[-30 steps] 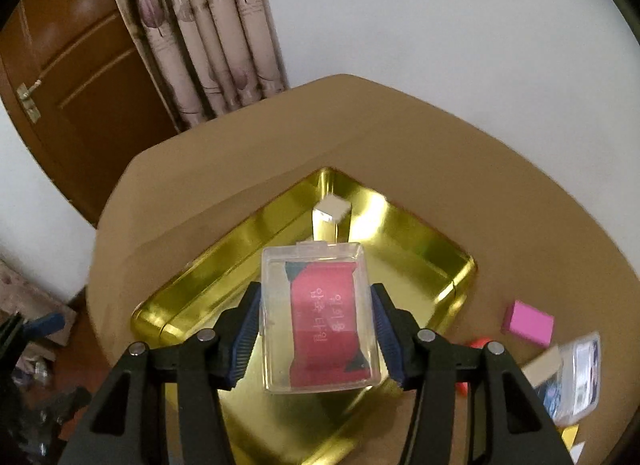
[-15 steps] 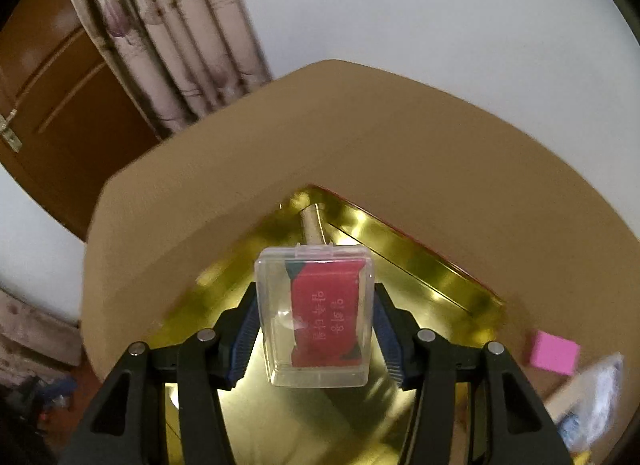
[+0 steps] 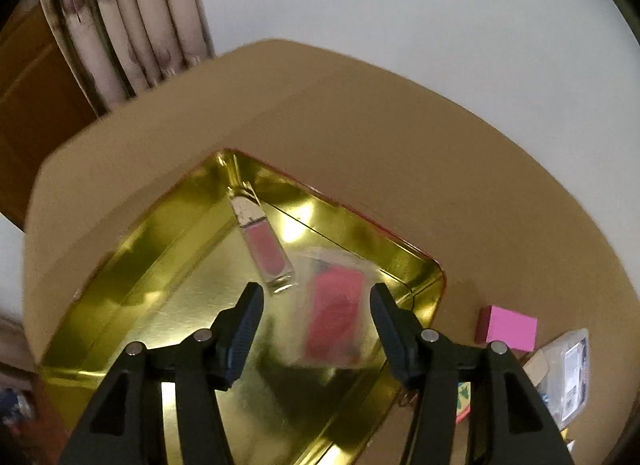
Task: Organize rigid objects
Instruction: 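Grasp the clear box with red card using the right gripper, drop it in the tin, then reach the left gripper to the red block and grasp it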
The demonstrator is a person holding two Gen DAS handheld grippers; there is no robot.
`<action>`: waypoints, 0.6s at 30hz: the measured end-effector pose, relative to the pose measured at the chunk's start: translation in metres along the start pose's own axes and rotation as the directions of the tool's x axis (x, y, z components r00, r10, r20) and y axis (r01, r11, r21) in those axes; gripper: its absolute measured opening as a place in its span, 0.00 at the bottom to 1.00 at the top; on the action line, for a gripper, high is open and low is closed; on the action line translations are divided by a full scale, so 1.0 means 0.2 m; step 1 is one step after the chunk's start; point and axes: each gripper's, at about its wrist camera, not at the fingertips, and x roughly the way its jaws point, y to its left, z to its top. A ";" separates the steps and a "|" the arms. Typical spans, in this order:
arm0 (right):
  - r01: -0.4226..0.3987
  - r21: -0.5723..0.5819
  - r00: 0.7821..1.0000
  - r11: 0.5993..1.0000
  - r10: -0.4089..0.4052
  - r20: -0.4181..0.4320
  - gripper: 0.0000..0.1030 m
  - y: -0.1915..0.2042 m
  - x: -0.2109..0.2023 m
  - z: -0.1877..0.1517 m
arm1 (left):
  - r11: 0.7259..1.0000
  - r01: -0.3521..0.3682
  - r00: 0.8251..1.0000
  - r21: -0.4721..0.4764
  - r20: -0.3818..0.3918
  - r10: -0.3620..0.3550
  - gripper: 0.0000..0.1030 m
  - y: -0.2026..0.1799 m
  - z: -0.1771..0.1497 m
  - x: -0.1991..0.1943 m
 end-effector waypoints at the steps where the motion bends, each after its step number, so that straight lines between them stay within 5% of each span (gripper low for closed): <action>1: -0.017 0.012 1.000 1.000 0.017 0.012 0.55 -0.02 -0.03 -0.01 | 1.000 0.000 1.000 0.002 -0.002 0.000 0.85 -0.01 0.00 0.00; 7: -0.052 0.082 0.986 0.995 0.038 0.165 0.55 -0.33 -0.43 -0.26 | 0.998 0.056 0.998 0.040 0.002 -0.056 0.85 -0.07 0.05 -0.04; 10: 0.067 0.129 0.973 0.989 -0.093 0.211 0.56 -0.53 -0.62 -0.52 | 0.991 0.100 0.995 0.094 0.012 -0.102 0.85 -0.19 0.08 -0.07; 14: 0.285 0.234 0.930 0.930 -0.327 0.166 0.61 -0.89 -0.78 -0.98 | 0.956 0.206 0.977 0.209 0.014 -0.213 0.85 -0.43 0.13 -0.09; 18: 0.408 0.314 0.890 0.857 -0.450 0.074 0.61 -1.18 -0.80 -1.28 | 0.868 0.329 0.938 0.371 -0.022 -0.346 0.85 -0.79 0.18 -0.03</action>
